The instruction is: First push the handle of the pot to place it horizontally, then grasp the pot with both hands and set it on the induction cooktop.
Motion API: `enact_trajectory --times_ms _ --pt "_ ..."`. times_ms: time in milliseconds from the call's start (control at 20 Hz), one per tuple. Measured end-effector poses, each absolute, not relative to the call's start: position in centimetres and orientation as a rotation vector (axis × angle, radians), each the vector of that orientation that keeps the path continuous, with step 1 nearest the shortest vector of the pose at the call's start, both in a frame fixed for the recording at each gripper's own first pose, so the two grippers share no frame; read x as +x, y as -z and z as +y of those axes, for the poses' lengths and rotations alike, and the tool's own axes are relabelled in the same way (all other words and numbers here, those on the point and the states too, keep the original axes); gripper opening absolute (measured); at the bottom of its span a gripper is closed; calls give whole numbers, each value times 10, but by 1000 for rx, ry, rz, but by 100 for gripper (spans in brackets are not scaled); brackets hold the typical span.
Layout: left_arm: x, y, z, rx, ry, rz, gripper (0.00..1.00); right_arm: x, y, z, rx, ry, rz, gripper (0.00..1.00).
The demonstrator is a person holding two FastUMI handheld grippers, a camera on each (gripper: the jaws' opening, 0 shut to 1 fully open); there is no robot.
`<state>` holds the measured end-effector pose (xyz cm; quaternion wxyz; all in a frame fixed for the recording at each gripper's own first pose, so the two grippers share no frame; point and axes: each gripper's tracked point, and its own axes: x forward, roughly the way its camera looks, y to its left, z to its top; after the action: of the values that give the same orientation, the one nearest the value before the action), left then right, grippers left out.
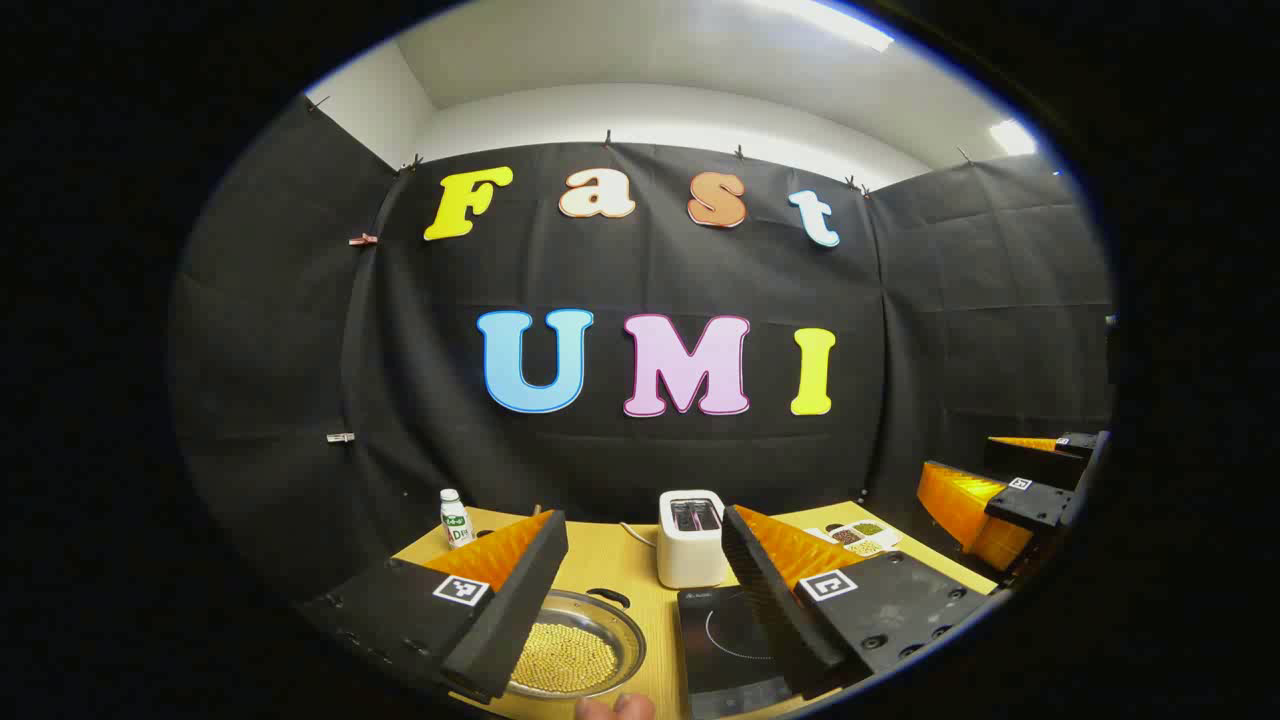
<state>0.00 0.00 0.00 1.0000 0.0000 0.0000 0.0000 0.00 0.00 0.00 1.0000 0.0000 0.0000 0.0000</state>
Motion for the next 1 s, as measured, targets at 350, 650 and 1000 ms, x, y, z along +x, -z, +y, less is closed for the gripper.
enact_trajectory --times_ms 350,650,1000 --pt "-4 -1 -1 2 6 -7 96 -2 1 -1 -6 -2 2 96" --pt "-5 -4 -2 4 9 -16 96 -3 0 -2 -9 -1 -2 96" --pt "-5 -4 -6 10 20 -18 96 -5 0 -3 -15 -2 -3 98"
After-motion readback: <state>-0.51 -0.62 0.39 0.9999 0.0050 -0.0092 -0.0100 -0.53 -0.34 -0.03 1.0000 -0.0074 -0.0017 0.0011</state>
